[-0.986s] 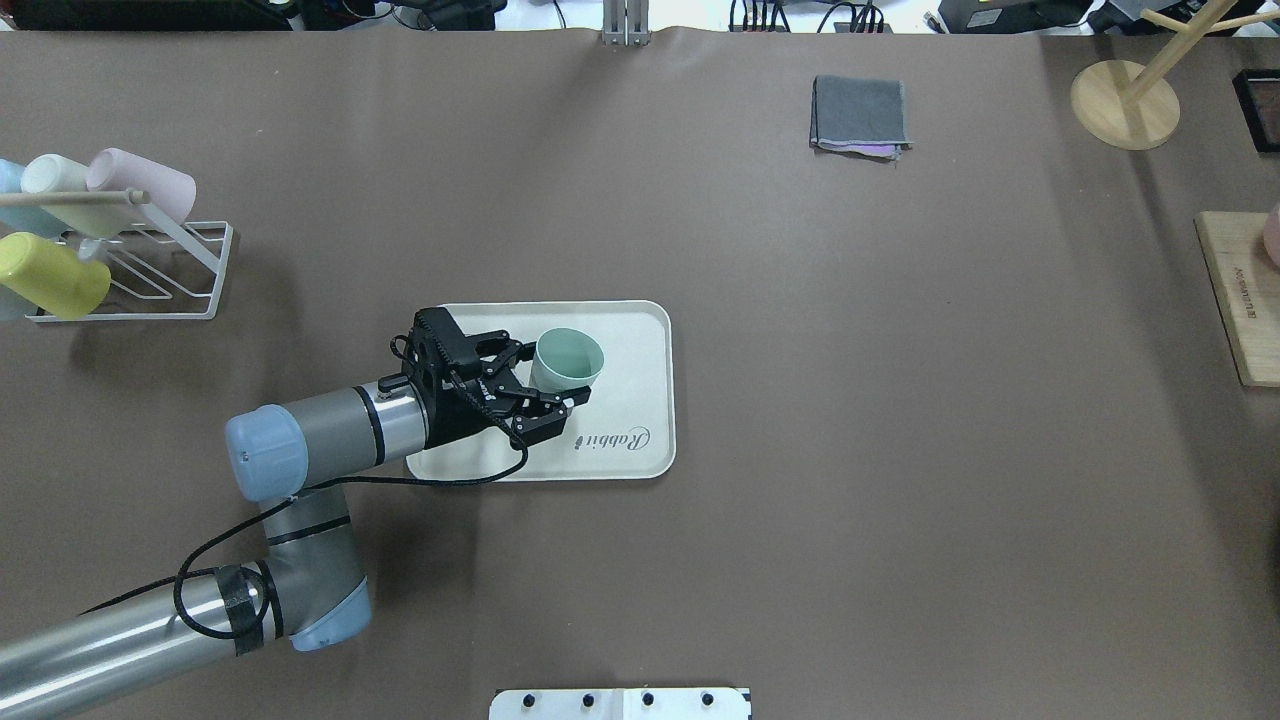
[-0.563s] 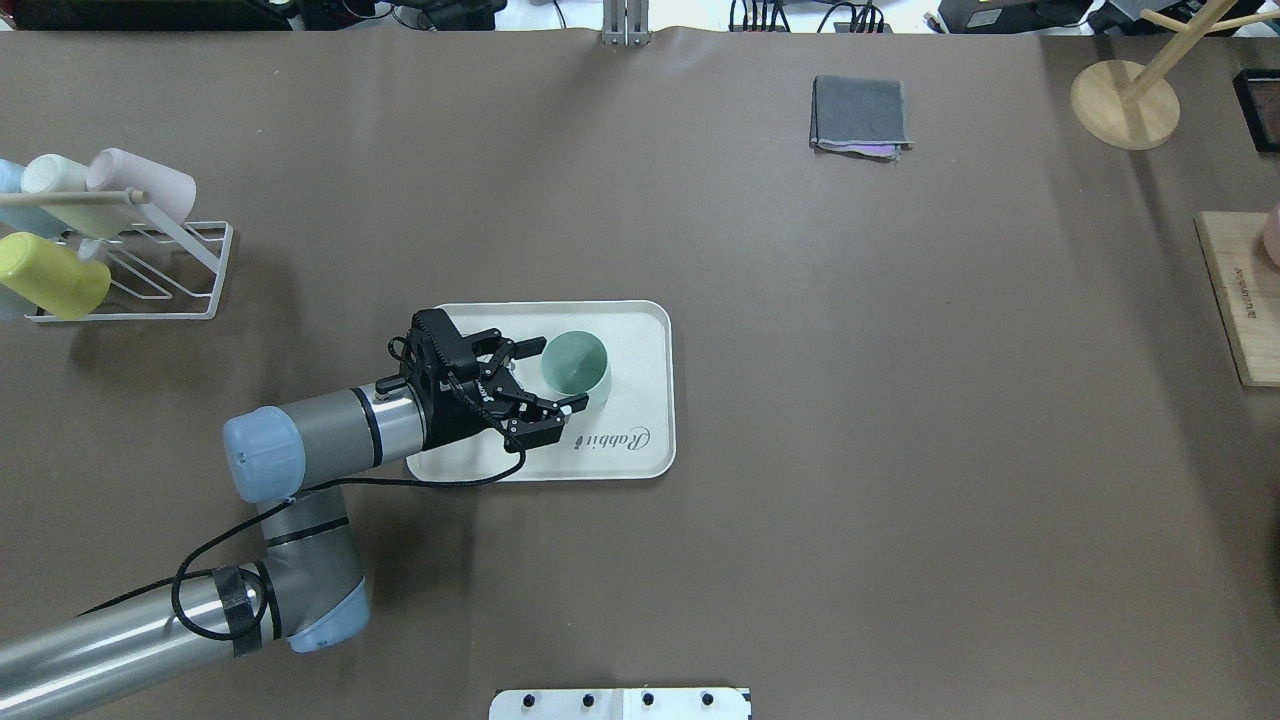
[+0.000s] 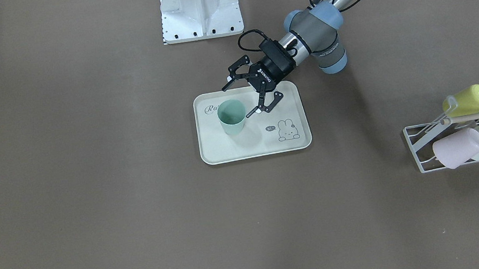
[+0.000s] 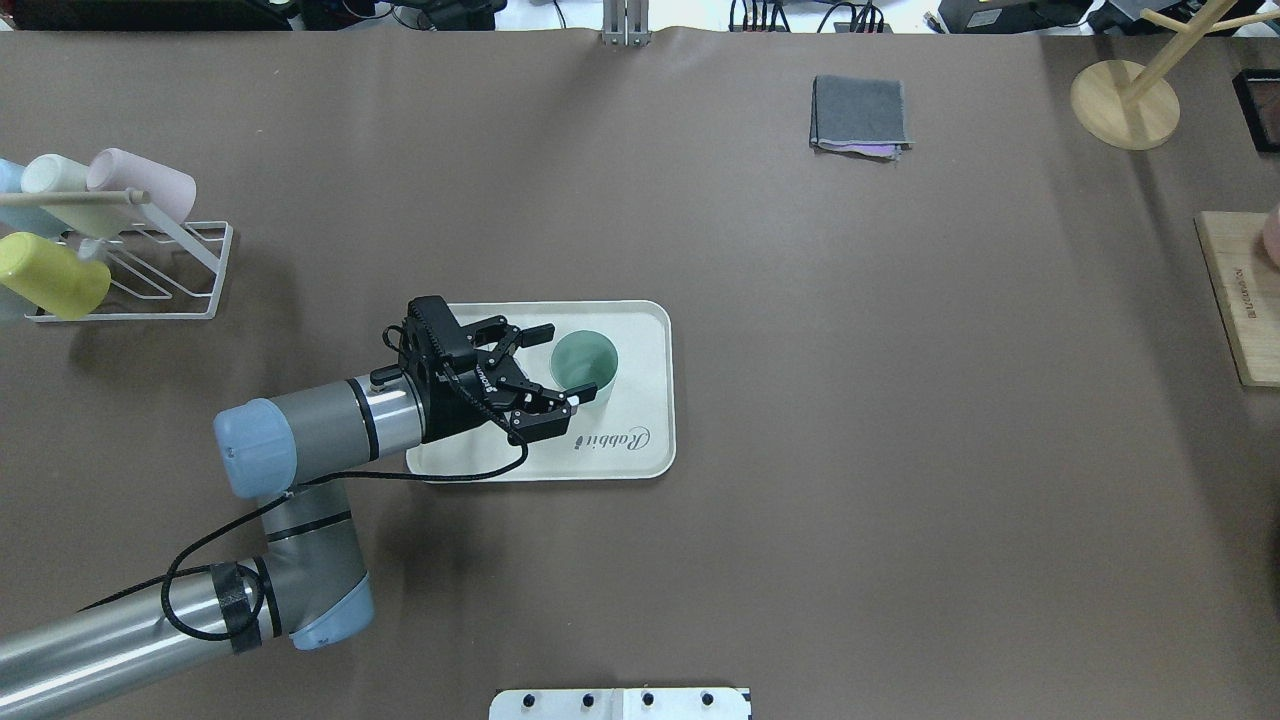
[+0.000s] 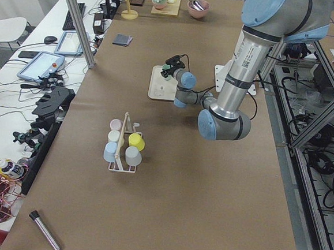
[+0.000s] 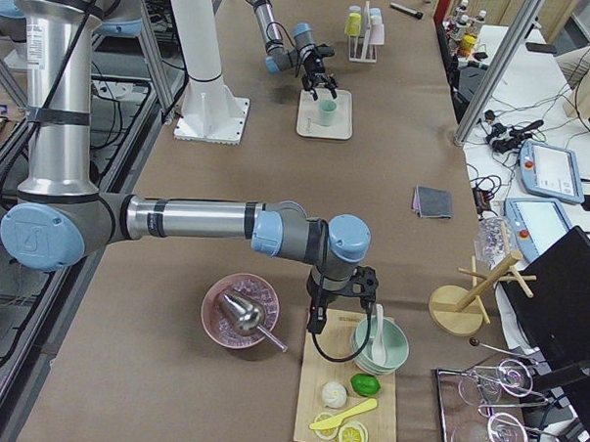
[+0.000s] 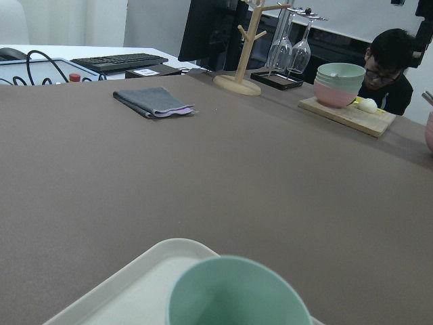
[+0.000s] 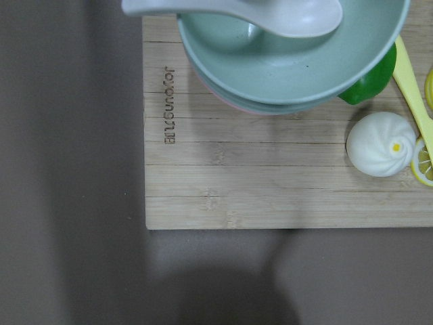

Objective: Pick up and place green cup on tray

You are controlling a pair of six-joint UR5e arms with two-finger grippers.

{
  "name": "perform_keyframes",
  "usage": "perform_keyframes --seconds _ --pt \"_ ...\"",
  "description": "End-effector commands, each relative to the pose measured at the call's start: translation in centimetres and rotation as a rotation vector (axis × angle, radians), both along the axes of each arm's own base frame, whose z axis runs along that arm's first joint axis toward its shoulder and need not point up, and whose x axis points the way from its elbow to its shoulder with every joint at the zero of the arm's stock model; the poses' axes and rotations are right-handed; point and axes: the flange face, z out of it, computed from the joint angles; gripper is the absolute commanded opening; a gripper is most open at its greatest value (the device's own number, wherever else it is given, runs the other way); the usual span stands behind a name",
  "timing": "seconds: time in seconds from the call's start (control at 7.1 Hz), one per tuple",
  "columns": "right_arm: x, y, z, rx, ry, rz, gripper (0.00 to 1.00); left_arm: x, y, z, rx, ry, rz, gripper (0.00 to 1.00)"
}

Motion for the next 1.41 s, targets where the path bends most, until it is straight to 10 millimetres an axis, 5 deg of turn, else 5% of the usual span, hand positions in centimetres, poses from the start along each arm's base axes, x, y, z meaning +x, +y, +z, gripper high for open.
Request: perform_keyframes --seconds 0.0,0.14,0.42,0.56,0.7,0.85,1.27 --pt "-0.1 -0.1 -0.1 0.001 -0.009 0.002 1.0 -4.7 -3.2 -5.4 -0.025 -0.035 -0.07 0.98" --pt "-0.1 -0.2 -0.1 0.0 -0.009 0.003 1.0 -7.2 -5.5 -7.6 -0.069 -0.123 -0.119 0.98" --pt "-0.1 -0.2 -0.2 -0.001 -0.014 0.004 1.0 -9.0 -10.0 -8.4 -0.198 -0.354 -0.166 0.98" --pt "-0.1 -0.2 -0.2 -0.001 -0.014 0.004 1.0 -10.7 -13.4 -10.7 -0.262 -0.43 -0.219 0.98" --pt "-0.1 -0.1 -0.1 -0.003 -0.013 0.004 1.0 -13.8 -17.2 -9.5 -0.369 -0.547 -0.275 0.98" --pt "-0.1 -0.1 -0.1 -0.002 -0.014 0.003 1.0 -18.3 -20.5 -7.3 -0.485 -0.625 -0.255 0.98" --pt "-0.1 0.0 0.3 -0.01 -0.013 0.004 1.0 -42.1 -29.5 8.1 -1.039 -0.569 -0.012 0.98"
